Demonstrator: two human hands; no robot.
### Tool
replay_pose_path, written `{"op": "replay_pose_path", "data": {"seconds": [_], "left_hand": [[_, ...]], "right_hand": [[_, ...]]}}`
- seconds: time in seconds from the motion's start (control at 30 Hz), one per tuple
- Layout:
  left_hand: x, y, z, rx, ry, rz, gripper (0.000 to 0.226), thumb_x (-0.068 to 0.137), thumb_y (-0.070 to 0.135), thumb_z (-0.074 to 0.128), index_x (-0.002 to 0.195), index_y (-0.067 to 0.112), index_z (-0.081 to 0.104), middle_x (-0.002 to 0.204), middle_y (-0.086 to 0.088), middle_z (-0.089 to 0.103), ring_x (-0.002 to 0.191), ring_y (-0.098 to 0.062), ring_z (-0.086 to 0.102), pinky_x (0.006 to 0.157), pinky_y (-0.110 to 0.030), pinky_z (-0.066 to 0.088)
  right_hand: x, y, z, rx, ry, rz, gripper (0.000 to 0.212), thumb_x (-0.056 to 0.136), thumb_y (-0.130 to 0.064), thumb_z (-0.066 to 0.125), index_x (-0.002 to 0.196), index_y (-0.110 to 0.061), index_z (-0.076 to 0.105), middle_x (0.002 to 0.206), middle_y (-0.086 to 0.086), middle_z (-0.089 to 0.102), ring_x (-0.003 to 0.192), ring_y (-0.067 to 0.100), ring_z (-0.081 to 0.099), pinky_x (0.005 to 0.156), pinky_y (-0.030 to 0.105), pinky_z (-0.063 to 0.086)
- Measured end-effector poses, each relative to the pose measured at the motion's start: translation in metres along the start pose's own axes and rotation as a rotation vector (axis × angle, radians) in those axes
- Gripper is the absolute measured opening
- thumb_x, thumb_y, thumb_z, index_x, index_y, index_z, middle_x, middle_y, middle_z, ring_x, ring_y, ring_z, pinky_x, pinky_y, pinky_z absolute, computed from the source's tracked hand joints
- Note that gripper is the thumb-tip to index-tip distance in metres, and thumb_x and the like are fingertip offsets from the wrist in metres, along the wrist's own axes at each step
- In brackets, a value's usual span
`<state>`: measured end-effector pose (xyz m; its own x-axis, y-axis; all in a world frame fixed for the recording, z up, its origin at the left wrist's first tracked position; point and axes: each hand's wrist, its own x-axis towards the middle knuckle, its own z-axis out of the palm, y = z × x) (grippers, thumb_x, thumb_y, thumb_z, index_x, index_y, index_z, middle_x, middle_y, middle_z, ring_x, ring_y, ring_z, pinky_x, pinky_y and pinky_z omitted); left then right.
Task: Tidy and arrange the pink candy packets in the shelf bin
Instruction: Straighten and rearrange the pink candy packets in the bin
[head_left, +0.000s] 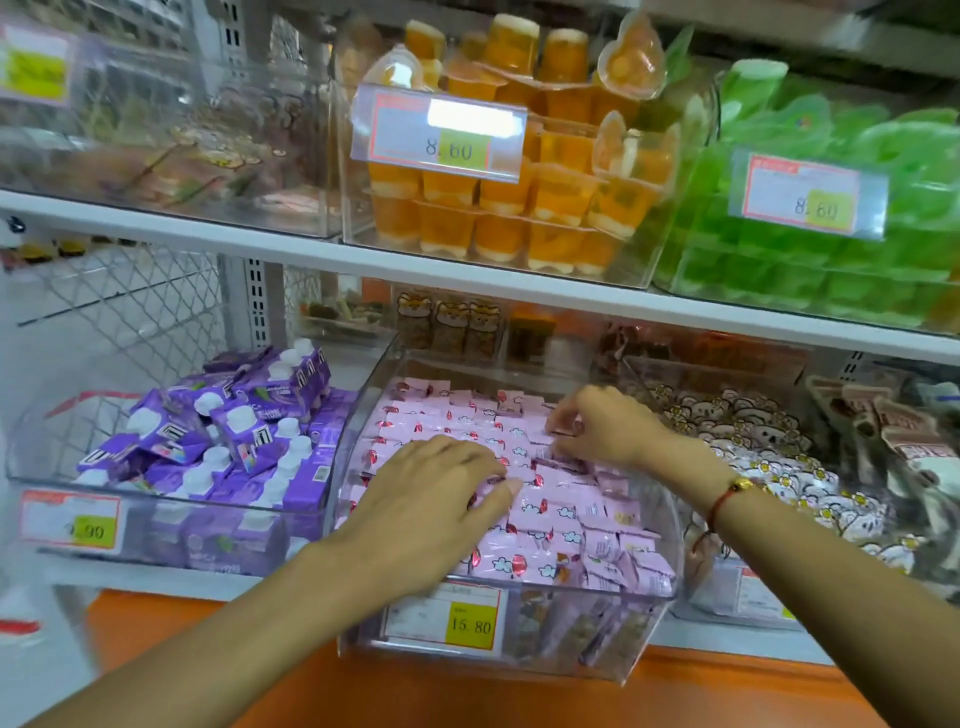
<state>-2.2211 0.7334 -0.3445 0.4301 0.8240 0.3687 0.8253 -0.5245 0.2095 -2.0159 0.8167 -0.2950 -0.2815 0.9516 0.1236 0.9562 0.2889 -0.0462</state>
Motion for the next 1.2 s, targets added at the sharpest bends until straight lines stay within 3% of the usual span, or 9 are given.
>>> {"op": "replay_pose_path", "data": {"seconds": [0.1,0.33,0.5,0.67,0.8,0.97,1.03,1.1,1.2], "left_hand": [[0.000,-0.004,0.000,0.034,0.007,-0.033,0.052,0.096,0.057,0.022,0.133,0.034,0.048,0.141,0.017,0.044,0.128,-0.005,0.035,0.104,-0.025,0.026],[-0.001,-0.004,0.001,0.048,-0.113,-0.044,0.055,0.096,0.057,0.015,0.135,0.034,0.048,0.147,0.014,0.039,0.132,-0.005,0.031,0.110,-0.026,0.023],[0.000,-0.003,0.001,0.075,-0.113,-0.040,0.051,0.097,0.054,0.015,0.132,0.034,0.048,0.144,0.014,0.042,0.129,-0.006,0.033,0.108,-0.027,0.025],[-0.001,0.000,0.000,-0.061,0.091,-0.086,0.051,0.095,0.057,0.027,0.141,0.035,0.033,0.146,0.018,0.036,0.127,-0.003,0.037,0.098,-0.024,0.033],[0.001,0.013,-0.008,-0.261,0.328,-0.014,0.075,0.086,0.043,0.057,0.146,0.040,0.011,0.151,0.022,0.016,0.115,0.008,0.036,0.086,-0.020,0.041],[0.004,0.018,-0.019,-0.327,0.465,0.139,0.041,0.082,0.017,0.072,0.120,0.029,0.061,0.117,0.017,0.061,0.100,0.000,0.054,0.084,-0.018,0.044],[0.005,0.021,-0.022,-0.621,0.462,-0.026,0.025,0.084,0.020,0.070,0.107,0.029,0.068,0.101,0.019,0.069,0.090,0.002,0.061,0.077,-0.013,0.048],[0.009,0.023,-0.025,-0.997,0.405,-0.245,0.014,0.084,0.025,0.067,0.098,0.028,0.071,0.086,0.015,0.073,0.076,0.003,0.066,0.065,-0.015,0.054],[0.011,0.025,-0.024,-1.207,0.320,-0.464,0.010,0.082,0.035,0.068,0.088,0.030,0.072,0.070,0.025,0.069,0.059,-0.006,0.068,0.053,-0.019,0.056]], "right_hand": [[0.006,-0.004,0.011,0.003,-0.029,0.020,0.025,0.084,-0.031,0.068,0.108,-0.024,0.067,0.115,-0.001,0.063,0.104,0.021,0.059,0.090,0.036,0.049],[0.007,-0.001,0.011,0.207,0.005,0.021,0.013,0.087,-0.011,0.061,0.084,-0.012,0.073,0.089,0.001,0.072,0.076,0.010,0.060,0.080,0.028,0.052],[-0.006,-0.009,0.007,0.283,0.465,0.048,0.018,0.096,-0.016,0.048,0.097,-0.010,0.064,0.094,0.009,0.067,0.081,0.025,0.063,0.075,0.041,0.052],[-0.041,-0.022,-0.014,0.701,0.860,0.035,0.008,0.096,-0.015,0.050,0.094,-0.014,0.057,0.077,-0.009,0.063,0.060,-0.001,0.055,0.054,0.017,0.045],[-0.065,-0.028,-0.006,1.240,0.680,0.189,0.013,0.097,-0.017,0.050,0.090,-0.013,0.060,0.083,0.004,0.069,0.072,0.009,0.067,0.058,0.018,0.053],[-0.075,-0.029,-0.004,1.683,0.316,0.352,0.021,0.098,-0.012,0.047,0.105,0.002,0.061,0.093,0.011,0.072,0.075,0.011,0.071,0.072,0.018,0.057],[-0.079,-0.025,-0.010,1.545,0.234,0.348,0.025,0.096,-0.023,0.051,0.104,-0.002,0.061,0.094,0.008,0.072,0.075,0.012,0.070,0.074,0.022,0.058],[-0.082,-0.022,-0.015,1.168,0.301,0.292,0.024,0.093,-0.029,0.055,0.106,-0.011,0.059,0.101,0.004,0.067,0.086,0.013,0.067,0.086,0.034,0.056],[-0.092,-0.030,-0.021,0.766,0.505,0.026,0.030,0.090,-0.027,0.059,0.118,-0.020,0.054,0.115,-0.002,0.057,0.103,0.005,0.054,0.093,0.022,0.043]]}}
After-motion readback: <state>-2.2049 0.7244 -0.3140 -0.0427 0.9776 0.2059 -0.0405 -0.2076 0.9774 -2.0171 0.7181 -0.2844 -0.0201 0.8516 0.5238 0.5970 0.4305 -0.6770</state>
